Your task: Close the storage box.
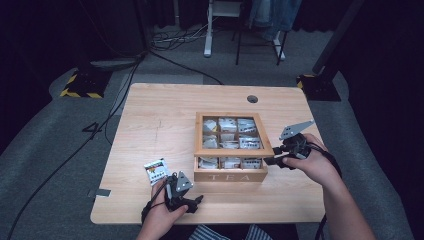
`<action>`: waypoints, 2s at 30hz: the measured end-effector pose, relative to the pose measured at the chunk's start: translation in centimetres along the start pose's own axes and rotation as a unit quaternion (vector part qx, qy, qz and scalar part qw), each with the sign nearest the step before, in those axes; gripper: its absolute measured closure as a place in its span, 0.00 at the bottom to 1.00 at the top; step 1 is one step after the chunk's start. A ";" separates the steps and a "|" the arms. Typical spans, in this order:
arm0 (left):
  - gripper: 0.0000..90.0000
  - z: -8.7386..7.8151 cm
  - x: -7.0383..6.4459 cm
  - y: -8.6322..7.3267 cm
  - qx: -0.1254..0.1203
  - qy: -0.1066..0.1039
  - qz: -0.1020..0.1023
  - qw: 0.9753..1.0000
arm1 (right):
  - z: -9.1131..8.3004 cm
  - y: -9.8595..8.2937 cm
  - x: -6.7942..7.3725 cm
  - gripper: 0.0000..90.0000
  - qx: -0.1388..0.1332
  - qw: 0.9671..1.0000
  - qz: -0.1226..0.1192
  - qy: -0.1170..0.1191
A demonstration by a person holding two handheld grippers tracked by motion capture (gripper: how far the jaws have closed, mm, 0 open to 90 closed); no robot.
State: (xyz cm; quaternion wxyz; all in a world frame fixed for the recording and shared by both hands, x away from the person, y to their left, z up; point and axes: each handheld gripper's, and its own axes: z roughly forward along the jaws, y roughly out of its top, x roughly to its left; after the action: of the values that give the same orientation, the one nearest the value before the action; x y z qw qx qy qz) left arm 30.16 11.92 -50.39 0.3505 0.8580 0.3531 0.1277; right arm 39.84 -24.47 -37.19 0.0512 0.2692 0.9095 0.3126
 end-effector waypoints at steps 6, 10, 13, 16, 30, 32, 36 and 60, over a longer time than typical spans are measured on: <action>0.18 0.0 0.0 0.0 0.001 0.000 0.001 1.000 | 0.5 -0.1 0.1 0.63 0.031 0.999 -0.006 0.006; 0.18 0.0 0.0 0.0 0.001 0.000 0.001 1.000 | 0.9 -0.2 0.2 0.62 0.049 0.999 -0.008 0.010; 0.18 0.0 0.0 0.0 0.001 0.000 0.001 1.000 | 1.2 -0.2 0.2 0.62 0.059 0.998 -0.011 0.012; 0.18 0.0 0.0 0.0 0.001 0.000 0.000 1.000 | 1.5 -0.3 0.2 0.61 0.071 0.997 -0.012 0.013; 0.18 0.0 0.0 0.0 0.001 0.000 0.001 1.000 | 2.5 -1.0 0.3 0.57 0.102 0.995 -0.010 0.009; 0.18 0.0 0.0 0.0 0.001 0.000 0.003 1.000 | 2.3 -1.0 0.3 0.57 0.097 0.995 -0.010 0.010; 0.17 0.1 0.1 0.1 0.002 -0.002 0.002 1.000 | 1.4 -0.9 -0.1 0.55 0.064 0.998 -0.009 -0.005; 0.19 -0.5 1.0 -0.4 -0.001 0.006 -0.006 1.000 | 0.1 -3.5 -6.5 0.37 -0.124 0.980 0.079 -0.137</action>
State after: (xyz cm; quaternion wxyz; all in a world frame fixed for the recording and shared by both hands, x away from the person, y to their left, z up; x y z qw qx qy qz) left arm 30.42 13.08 -50.39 0.3496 0.8547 0.3606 0.1310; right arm 43.80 -30.13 -39.87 0.1833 0.3718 0.8241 0.3859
